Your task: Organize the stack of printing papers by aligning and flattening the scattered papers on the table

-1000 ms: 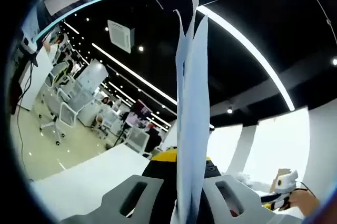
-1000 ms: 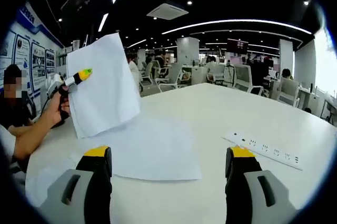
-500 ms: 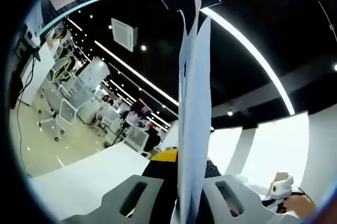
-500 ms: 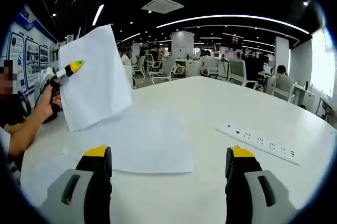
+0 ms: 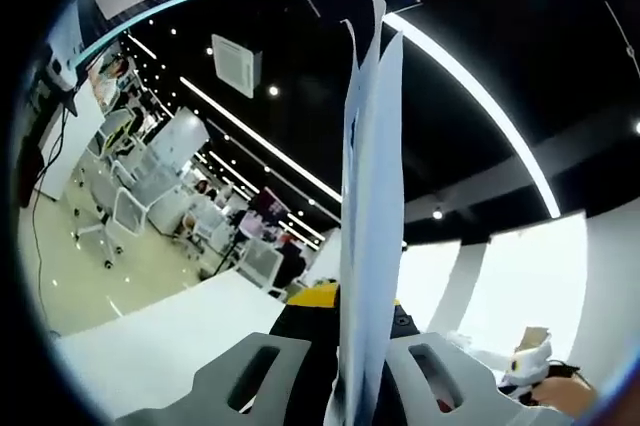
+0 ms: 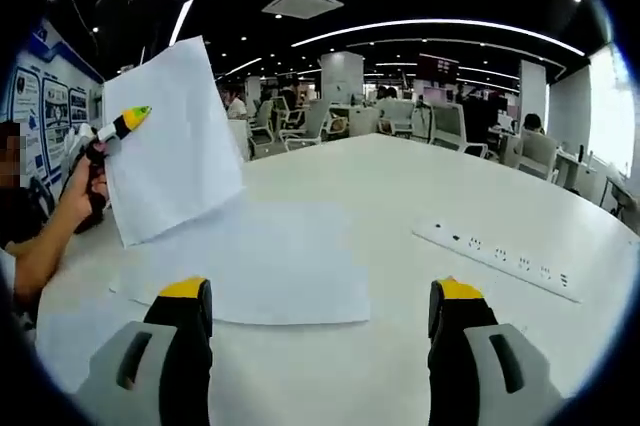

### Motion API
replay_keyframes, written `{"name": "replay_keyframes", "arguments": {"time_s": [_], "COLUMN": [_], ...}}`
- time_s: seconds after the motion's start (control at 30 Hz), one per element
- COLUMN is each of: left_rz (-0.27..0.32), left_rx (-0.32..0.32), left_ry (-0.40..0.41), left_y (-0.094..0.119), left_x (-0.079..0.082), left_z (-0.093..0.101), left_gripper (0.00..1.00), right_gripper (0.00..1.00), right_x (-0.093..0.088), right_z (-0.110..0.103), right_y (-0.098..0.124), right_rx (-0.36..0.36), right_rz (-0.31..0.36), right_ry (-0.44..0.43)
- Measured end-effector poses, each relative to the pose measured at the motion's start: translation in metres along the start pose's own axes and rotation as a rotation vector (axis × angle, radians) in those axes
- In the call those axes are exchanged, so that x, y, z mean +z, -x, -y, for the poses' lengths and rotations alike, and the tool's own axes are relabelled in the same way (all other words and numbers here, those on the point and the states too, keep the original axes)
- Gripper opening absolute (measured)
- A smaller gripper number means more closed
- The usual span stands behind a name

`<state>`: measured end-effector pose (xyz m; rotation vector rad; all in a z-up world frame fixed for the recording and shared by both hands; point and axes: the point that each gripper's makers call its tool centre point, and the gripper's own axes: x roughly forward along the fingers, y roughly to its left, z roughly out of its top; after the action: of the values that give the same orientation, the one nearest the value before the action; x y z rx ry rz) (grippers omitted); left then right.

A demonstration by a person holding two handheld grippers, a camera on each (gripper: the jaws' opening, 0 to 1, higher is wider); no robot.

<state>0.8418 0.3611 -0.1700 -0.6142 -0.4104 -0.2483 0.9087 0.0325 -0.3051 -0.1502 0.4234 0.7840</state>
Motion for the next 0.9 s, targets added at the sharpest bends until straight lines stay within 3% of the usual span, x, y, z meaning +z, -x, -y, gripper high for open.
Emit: {"name": "replay_keyframes", "arguments": {"time_s": [0.9], "left_rz": [-0.002], "left_rx": [0.006], "left_ry": [-0.004], "left_y": [0.0], "left_x": [-0.001], "left_z": [-0.001], "left_gripper": [0.06], "right_gripper": [0.85], "right_x": [-0.024], "right_z": [0.0], "right_y": [-0.017], "right_rx": [0.003], "right_rz": [-0.045], "right_ry": [-0.032]}}
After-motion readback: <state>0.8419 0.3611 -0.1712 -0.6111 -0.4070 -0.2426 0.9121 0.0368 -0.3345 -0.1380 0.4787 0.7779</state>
